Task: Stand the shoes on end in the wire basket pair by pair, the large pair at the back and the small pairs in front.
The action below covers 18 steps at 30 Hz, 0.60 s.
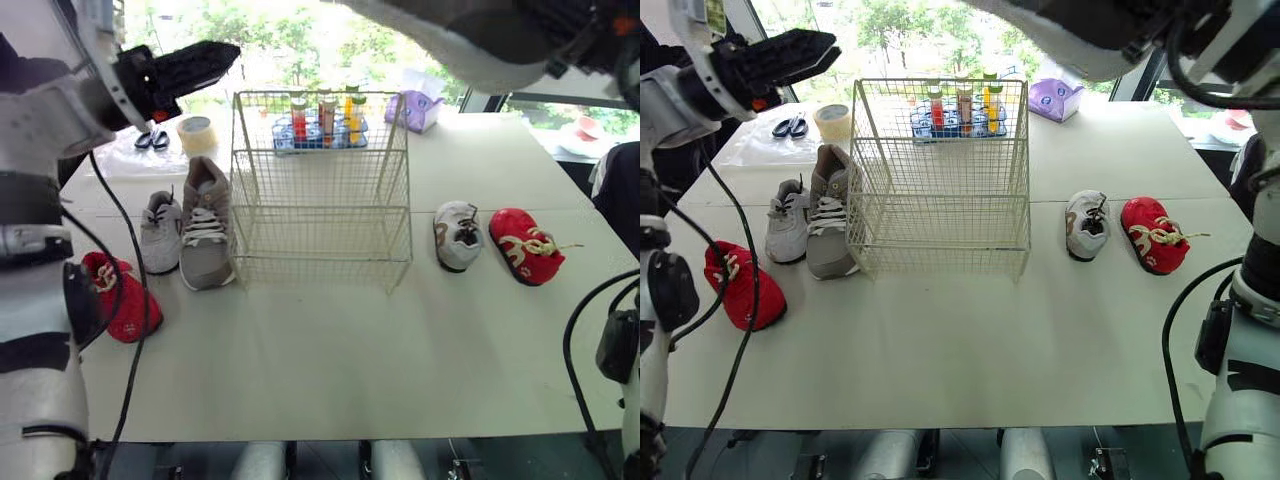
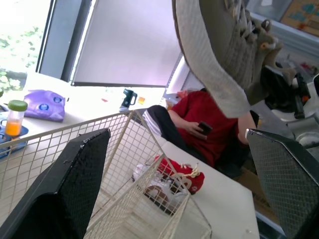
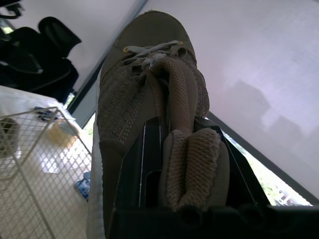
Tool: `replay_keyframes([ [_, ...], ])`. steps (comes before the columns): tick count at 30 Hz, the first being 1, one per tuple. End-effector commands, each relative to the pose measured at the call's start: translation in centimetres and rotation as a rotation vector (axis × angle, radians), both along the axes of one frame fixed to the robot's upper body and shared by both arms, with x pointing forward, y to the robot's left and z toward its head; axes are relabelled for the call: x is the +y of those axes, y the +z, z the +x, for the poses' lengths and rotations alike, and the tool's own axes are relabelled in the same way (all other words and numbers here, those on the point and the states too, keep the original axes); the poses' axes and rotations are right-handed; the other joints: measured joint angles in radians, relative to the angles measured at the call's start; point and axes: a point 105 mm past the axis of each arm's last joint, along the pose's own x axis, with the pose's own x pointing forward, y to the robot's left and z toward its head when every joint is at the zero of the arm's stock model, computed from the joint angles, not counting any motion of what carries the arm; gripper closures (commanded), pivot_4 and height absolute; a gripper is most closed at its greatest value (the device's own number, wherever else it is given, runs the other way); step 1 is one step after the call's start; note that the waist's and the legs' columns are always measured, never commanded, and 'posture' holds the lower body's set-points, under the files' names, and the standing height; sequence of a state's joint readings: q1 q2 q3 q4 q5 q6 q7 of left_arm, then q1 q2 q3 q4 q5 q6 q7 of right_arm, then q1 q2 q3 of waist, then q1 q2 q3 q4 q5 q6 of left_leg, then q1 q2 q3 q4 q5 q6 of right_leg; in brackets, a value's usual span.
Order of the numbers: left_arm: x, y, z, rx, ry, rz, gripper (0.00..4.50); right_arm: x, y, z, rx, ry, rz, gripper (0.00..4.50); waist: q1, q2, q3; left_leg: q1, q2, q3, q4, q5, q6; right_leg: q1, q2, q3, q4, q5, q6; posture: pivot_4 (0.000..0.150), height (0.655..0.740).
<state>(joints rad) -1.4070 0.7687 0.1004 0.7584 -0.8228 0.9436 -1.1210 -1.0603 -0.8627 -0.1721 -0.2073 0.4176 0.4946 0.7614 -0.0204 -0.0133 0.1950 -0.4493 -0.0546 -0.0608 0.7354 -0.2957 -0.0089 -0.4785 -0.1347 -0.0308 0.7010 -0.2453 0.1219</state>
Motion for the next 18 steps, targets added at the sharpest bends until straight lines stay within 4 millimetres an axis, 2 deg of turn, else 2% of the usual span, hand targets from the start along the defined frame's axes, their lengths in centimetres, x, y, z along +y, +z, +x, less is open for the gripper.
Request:
replay_keyframes([
  [1, -0.4, 2.7, -0.9, -0.097, -0.045, -0.01, 0.0, 1.4, 1.4, -2.1, -0.107, 0.085, -0.036, 4.05, 0.0, 0.0, 0.0, -0.002, 0.0, 0.0, 0.0, 0.0, 0.0, -0.001, 0.0, 0.0, 0.0, 0.0, 0.0, 0.15, 0.6563],
  [7, -1.4, 3.4, -0.7, -0.093, -0.084, 0.013, 0.0, 2.7, 0.6, -2.5, -0.124, 0.115, -0.132, 4.05, 0.0, 0.0, 0.0, -0.013, -0.001, 0.0, 0.001, 0.001, -0.002, -0.014, -0.002, 0.001, 0.001, 0.001, 0.002, 0.15, 0.6563],
  [12, -2.2, 4.4, -1.1, -0.117, -0.127, 0.024, 0.0, 2.9, -0.2, -2.1, -0.145, 0.104, -0.248, 4.05, 0.0, -0.001, 0.001, -0.015, -0.001, 0.001, 0.001, 0.002, -0.004, -0.015, -0.001, 0.001, 0.002, 0.002, 0.002, 0.15, 0.6563],
  [15, -2.5, 4.0, -0.8, -0.119, -0.123, 0.072, 0.0, 2.9, -0.6, -2.1, -0.158, 0.118, -0.273, 4.05, -0.002, -0.001, 0.001, -0.014, -0.001, 0.001, 0.001, 0.002, -0.004, -0.015, -0.002, 0.002, 0.002, 0.002, 0.002, 0.15, 0.6563],
  [18, -2.4, 3.9, -2.0, -0.101, -0.233, 0.074, 0.0, 2.9, -0.7, -2.4, -0.18, 0.124, -0.278, 4.05, -0.002, -0.001, 0.001, -0.014, -0.001, 0.001, 0.001, 0.002, -0.004, -0.015, -0.001, 0.001, 0.003, 0.002, 0.002, 0.15, 0.6563],
])
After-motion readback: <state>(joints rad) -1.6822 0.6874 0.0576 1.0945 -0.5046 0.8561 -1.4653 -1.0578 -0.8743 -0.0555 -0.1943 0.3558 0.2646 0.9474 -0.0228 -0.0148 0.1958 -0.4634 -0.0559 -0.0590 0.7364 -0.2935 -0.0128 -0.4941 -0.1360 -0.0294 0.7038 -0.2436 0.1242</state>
